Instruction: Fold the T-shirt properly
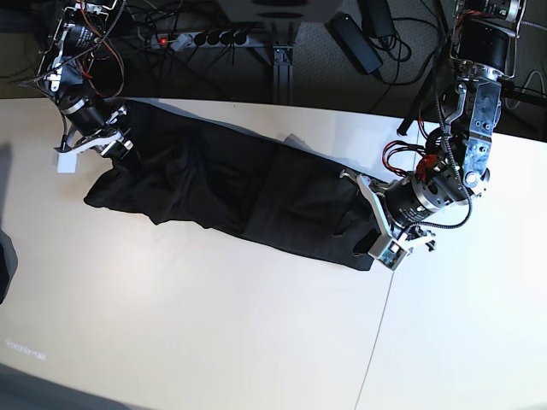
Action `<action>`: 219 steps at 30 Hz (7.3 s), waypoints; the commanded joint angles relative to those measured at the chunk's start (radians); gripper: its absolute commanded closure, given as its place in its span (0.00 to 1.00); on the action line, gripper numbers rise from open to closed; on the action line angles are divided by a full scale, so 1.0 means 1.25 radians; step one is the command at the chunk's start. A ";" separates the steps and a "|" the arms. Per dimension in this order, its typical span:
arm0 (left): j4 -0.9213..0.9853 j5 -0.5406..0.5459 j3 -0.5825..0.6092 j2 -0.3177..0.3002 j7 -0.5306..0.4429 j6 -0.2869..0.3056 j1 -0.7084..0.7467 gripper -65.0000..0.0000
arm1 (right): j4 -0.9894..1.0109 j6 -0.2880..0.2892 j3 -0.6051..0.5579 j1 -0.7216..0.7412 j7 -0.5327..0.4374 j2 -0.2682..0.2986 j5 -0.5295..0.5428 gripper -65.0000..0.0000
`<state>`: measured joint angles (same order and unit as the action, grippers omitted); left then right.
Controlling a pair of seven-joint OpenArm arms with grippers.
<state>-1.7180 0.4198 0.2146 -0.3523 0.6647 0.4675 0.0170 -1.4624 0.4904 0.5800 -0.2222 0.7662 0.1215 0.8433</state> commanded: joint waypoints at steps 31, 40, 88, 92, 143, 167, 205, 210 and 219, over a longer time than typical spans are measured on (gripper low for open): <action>-0.011 0.044 -0.040 -0.007 0.028 -0.063 0.117 0.52 | -0.085 0.009 0.061 0.143 0.108 0.348 -0.004 1.00; 0.038 0.015 0.036 0.064 0.019 -0.060 0.159 0.52 | -0.236 0.009 -0.122 0.162 0.145 0.338 -0.032 1.00; 0.117 -0.013 0.031 0.054 -0.008 -0.040 0.089 0.75 | -0.281 0.008 -0.442 0.258 0.063 0.093 -0.328 0.52; 0.072 0.011 0.031 0.040 -0.007 0.019 0.089 0.99 | -0.255 0.008 -0.380 0.320 0.039 0.093 -0.382 1.00; 0.276 -0.118 0.310 0.118 -0.067 0.012 -0.219 1.00 | 0.088 0.010 -0.345 0.296 0.157 0.195 -0.144 1.00; 0.279 -0.121 0.310 0.124 -0.089 0.012 -0.293 1.00 | -0.041 0.012 -0.345 0.193 0.169 0.055 -0.116 1.00; -0.164 0.064 -0.065 -0.211 0.107 -0.032 0.115 1.00 | -0.096 0.039 -0.047 0.020 0.270 0.158 -0.004 1.00; -0.206 0.090 -0.164 -0.228 0.125 -0.029 0.272 1.00 | -0.177 0.039 -0.026 -0.103 0.277 0.171 -0.003 1.00; -0.239 0.098 -0.276 -0.228 0.131 -0.026 0.549 1.00 | -0.216 0.039 -0.023 -0.323 0.288 0.171 0.023 1.00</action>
<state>-2.0010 0.5350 -0.1219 -0.6235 0.8383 0.4301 0.7033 -1.7176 0.5007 0.5419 -0.6220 1.1336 0.3187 0.8547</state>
